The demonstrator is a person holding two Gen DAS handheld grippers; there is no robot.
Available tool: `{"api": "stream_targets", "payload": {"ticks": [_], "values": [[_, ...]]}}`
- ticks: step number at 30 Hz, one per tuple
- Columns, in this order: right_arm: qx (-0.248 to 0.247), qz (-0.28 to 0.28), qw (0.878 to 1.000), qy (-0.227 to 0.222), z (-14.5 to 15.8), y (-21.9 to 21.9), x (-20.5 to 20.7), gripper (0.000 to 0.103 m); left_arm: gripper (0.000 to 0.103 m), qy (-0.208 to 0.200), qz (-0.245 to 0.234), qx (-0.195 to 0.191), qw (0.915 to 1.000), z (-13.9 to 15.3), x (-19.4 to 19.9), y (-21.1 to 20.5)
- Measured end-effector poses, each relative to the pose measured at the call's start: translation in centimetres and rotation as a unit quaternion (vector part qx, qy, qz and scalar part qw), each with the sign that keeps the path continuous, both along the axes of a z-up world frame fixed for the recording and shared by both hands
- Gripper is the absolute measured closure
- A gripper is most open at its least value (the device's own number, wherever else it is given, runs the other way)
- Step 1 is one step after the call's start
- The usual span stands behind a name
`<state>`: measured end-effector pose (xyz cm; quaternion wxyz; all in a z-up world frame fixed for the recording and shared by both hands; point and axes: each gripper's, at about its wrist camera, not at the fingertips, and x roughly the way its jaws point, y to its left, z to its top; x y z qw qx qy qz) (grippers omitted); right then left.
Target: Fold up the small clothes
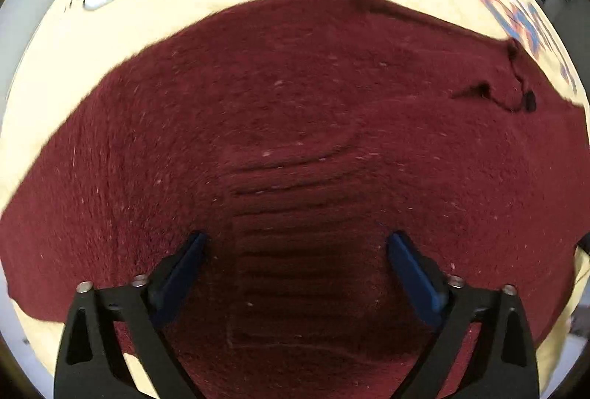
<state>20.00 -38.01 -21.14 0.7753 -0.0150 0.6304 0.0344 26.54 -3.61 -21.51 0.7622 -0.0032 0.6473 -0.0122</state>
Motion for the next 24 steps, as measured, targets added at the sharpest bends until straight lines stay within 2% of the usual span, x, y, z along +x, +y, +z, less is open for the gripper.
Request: {"api": "stream_targets", "payload": {"ticks": [1, 2, 4, 5, 6, 7, 9, 12, 15, 19, 24], "values": [[-0.001, 0.0, 1.0, 0.0, 0.1, -0.1, 0.0, 0.047, 0.036, -0.002, -0.004, -0.007, 1.0, 0.1, 0.0, -0.4], [-0.002, -0.002, 1.0, 0.001, 0.3, -0.1, 0.0, 0.047, 0.041, -0.003, -0.006, -0.009, 0.9999, 0.3, -0.2, -0.6], [0.0, -0.006, 1.0, 0.001, 0.8, -0.3, 0.4, 0.046, 0.068, -0.009, -0.018, -0.012, 0.9997, 0.5, -0.2, -1.5], [0.001, -0.008, 1.0, 0.001, 1.0, -0.5, 0.4, 0.046, 0.075, -0.013, -0.022, -0.012, 0.9996, 0.7, -0.2, -1.8], [0.005, -0.011, 1.0, -0.001, 1.4, -0.6, 0.5, 0.046, 0.087, -0.02, -0.024, -0.014, 0.9994, 0.9, -0.4, -2.0], [0.01, -0.013, 1.0, -0.005, 1.6, -1.3, 0.1, 0.044, 0.09, -0.024, -0.025, -0.02, 0.9992, 1.1, -0.4, -2.3], [0.025, -0.018, 0.999, -0.014, 2.6, -1.5, 0.7, 0.041, 0.092, -0.029, -0.028, -0.018, 0.999, 1.5, -0.7, -2.4], [0.069, -0.031, 0.997, -0.022, 3.7, -1.6, 2.3, 0.039, 0.093, -0.051, -0.031, -0.021, 0.998, 3.8, -2.8, -0.8], [0.073, -0.033, 0.996, -0.027, 3.6, -1.1, 5.1, 0.036, 0.093, -0.079, -0.022, -0.026, 0.9963, 6.8, -5.8, 1.4], [0.089, -0.024, 0.996, -0.012, 1.6, 1.0, 7.3, 0.036, 0.093, -0.106, -0.013, 0.002, 0.9943, 8.3, -7.0, 2.6], [0.094, -0.012, 0.995, 0.012, -1.7, 3.2, 9.0, 0.037, 0.093, -0.085, 0.004, -0.005, 0.9964, 7.3, -7.5, 4.0]]}}
